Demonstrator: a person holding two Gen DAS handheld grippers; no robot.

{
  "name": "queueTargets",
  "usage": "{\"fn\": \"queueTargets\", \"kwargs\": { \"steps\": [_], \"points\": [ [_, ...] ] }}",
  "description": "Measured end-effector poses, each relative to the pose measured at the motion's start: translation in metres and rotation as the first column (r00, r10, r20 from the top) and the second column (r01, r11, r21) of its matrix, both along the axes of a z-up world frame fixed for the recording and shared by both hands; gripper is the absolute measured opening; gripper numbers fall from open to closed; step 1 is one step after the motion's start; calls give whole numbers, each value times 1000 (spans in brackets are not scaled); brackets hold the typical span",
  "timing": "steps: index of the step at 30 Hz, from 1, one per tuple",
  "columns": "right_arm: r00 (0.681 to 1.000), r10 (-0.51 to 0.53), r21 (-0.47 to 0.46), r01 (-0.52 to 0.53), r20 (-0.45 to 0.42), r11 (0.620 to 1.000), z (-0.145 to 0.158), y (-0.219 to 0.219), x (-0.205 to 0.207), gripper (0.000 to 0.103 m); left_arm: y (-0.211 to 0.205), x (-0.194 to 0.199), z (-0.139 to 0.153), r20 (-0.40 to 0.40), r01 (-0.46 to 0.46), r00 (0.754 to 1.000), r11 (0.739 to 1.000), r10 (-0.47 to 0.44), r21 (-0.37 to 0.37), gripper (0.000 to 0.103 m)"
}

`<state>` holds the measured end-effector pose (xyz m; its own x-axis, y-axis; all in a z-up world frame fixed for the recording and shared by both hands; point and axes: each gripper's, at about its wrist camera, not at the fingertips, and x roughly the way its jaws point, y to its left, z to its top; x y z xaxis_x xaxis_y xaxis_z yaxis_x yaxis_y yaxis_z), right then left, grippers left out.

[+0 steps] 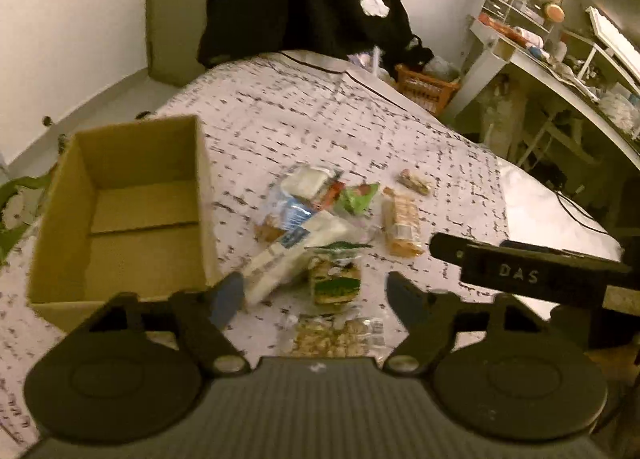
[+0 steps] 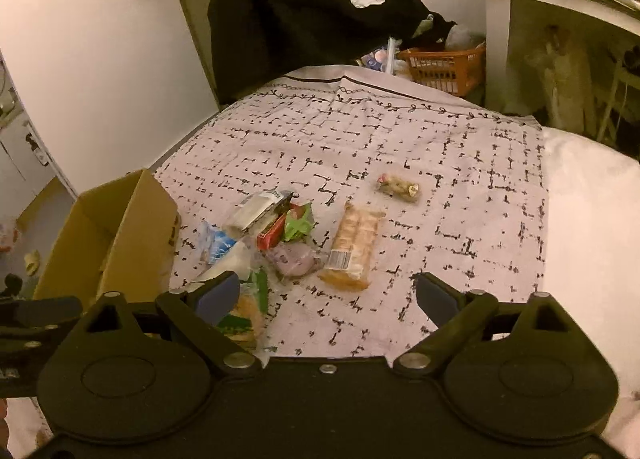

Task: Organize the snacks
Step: 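Grasp the bread-stick pack with the right tool while the left grasps the green cracker bag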

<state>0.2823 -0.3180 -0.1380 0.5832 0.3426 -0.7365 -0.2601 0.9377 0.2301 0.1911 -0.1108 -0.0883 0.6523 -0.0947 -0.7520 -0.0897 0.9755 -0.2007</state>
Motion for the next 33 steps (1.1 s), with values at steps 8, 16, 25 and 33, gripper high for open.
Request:
{"fn": "queueTargets", "kwargs": {
  "steps": [8,16,25,33],
  "points": [
    [999,-10,-13,10,-42,1000,-21,0,14,79,-5,27,-29,-29,-45,999,997,43,-66,62],
    [999,-26,11,27,-37,1000,-35,-3,26,72,-17,49,-48,-54,-41,998,997,37,-66,62],
    [999,-43,21,44,-21,999,-50,-1,37,70,-22,59,-81,-97,-79,993,993,71,-85,62],
    [997,-65,28,66,-49,997,-72,2,51,61,-23,73,-96,-108,-142,985,984,131,-103,61]
  ]
}}
